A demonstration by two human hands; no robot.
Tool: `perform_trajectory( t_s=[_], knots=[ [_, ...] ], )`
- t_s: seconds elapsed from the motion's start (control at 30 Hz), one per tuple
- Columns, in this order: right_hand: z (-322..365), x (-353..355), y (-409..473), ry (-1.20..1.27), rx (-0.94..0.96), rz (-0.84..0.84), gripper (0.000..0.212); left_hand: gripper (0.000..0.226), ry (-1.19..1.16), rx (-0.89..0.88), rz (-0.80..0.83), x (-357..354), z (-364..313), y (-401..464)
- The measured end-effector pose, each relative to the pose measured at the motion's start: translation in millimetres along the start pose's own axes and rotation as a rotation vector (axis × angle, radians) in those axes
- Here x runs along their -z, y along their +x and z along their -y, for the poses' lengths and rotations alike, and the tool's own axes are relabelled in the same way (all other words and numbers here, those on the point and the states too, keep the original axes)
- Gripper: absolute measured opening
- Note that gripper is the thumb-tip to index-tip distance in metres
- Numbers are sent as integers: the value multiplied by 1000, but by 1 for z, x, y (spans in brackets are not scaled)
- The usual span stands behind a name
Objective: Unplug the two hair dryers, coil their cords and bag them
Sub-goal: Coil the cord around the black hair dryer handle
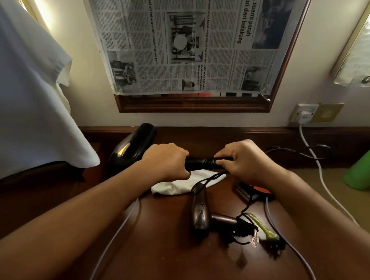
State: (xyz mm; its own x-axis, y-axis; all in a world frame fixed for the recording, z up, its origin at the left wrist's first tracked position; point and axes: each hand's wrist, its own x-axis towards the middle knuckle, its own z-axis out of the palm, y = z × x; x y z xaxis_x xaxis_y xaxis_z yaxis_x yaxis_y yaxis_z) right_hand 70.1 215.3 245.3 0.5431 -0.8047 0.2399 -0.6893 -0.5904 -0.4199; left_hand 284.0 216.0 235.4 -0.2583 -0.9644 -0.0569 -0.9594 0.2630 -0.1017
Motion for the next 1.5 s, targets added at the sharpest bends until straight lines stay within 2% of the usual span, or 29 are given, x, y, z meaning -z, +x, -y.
perform_trajectory(
  t_s=[0.13,0.23,0.33,0.47,0.57,0.83,0.97,1.1,1.2,1.27,1.33,1.5],
  knots=[
    [11,-14,-9,-26,-44,-46,23,26,-14,54,-36,1,2,2],
    [20,-30,-17,162,-174,-159,24,30,-9,92,-97,0,5,2],
    [22,-44,-16,460,-377,-215,25,32,-21,117,-152,-3,5,2],
    [26,-54,-11,1079,-656,-183,19,38,-28,135,-203,-5,5,2],
    [27,-61,-8,1259,-712,-157,15,38,-32,130,-227,-6,5,1],
    [23,-76,-2,1134,-745,-211,15,36,-7,112,-272,-10,7,4],
    [20,-77,1,1019,-712,-149,29,41,-26,110,-292,-9,8,5],
    [15,-78,-3,1145,-729,19,51,46,-74,128,-319,-4,11,7],
    [13,-87,-8,1557,-584,-20,37,46,-124,142,-346,-2,14,9],
    [12,-92,-11,1713,-509,-104,27,47,-149,160,-353,-1,16,10],
    [10,-96,-12,1651,-469,-151,22,47,-146,154,-360,0,16,12],
    [20,-90,-10,1256,-362,-279,16,44,-168,132,-387,3,13,18]
  ],
)
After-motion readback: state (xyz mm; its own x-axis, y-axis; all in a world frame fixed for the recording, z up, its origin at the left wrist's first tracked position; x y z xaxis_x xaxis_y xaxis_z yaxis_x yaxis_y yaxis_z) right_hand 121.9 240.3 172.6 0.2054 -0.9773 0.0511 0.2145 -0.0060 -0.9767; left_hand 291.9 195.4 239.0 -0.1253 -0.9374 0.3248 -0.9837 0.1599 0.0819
